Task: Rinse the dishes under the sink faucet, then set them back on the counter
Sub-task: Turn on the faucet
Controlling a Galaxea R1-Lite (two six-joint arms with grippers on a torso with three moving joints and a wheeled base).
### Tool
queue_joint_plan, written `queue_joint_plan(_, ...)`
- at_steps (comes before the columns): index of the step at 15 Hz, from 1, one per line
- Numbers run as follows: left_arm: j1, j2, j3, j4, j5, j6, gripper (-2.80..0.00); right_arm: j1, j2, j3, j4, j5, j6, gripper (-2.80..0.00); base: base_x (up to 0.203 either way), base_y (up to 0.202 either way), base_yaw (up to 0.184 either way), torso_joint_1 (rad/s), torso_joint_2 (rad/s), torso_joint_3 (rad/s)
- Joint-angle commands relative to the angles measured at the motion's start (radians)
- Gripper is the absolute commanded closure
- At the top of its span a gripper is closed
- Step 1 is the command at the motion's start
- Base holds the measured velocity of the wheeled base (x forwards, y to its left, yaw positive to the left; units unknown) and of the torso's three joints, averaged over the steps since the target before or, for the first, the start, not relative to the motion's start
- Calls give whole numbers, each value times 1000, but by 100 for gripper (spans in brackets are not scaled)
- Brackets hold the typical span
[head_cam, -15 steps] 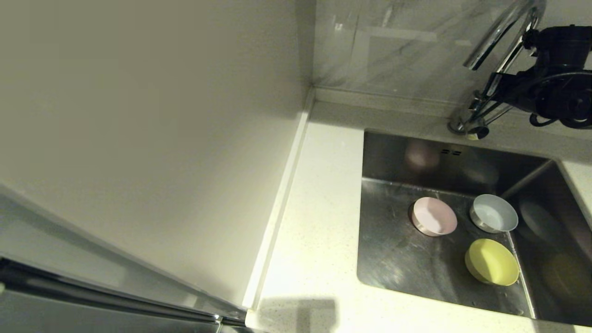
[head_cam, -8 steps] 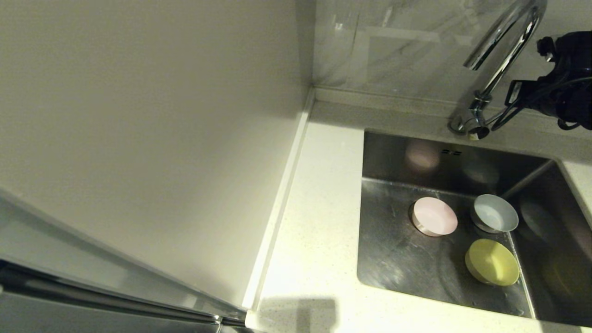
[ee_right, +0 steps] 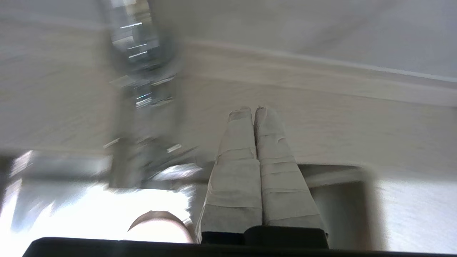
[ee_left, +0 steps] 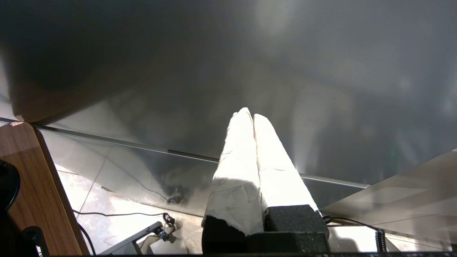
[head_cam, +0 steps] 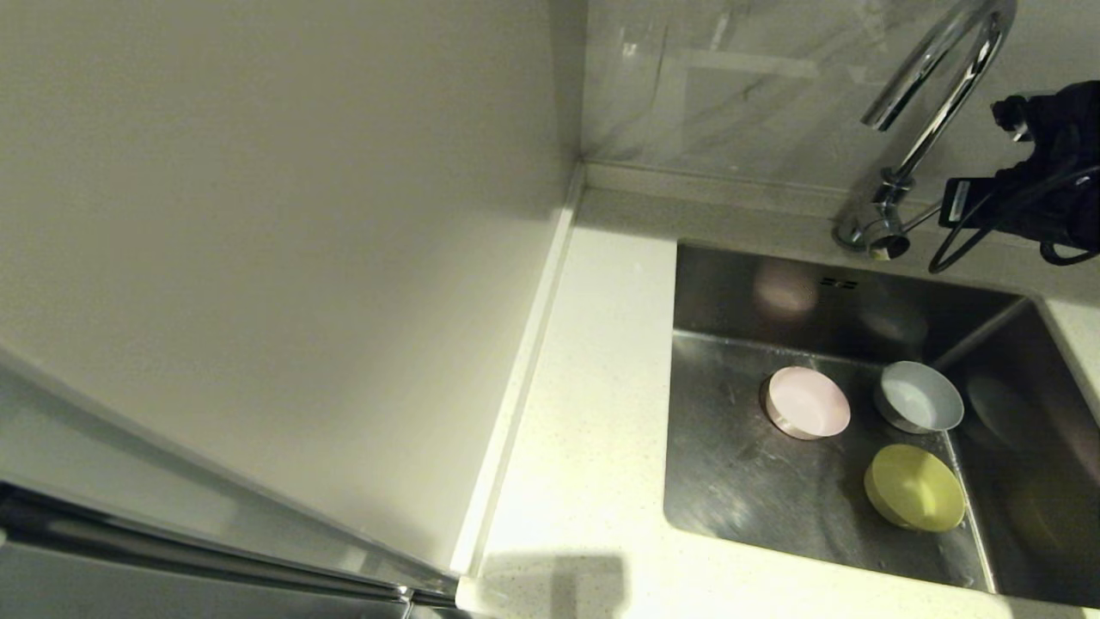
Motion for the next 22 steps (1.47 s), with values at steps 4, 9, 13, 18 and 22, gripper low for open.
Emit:
queue_joint_plan(4, 0, 0, 3, 0, 0, 0, 0, -89, -23, 14, 4, 115, -65, 0, 0, 0, 0, 0, 0, 0)
queue_joint_plan(9, 0, 0, 3, 0, 0, 0, 0, -77, -27, -50, 4, 122, 76, 0, 0, 0, 0, 0, 0, 0)
queue_joint_plan(13, 0, 0, 3, 0, 0, 0, 0, -16, -24, -122, 0, 128, 218, 0, 0, 0, 0, 0, 0, 0)
queue_joint_plan(18, 0, 0, 3, 0, 0, 0, 0, 14, -24, -92, 2, 145, 186, 0, 0, 0, 0, 0, 0, 0)
queue_joint_plan(22, 0, 0, 3, 0, 0, 0, 0, 33, -24, -56, 1, 150, 165, 0, 0, 0, 0, 0, 0, 0)
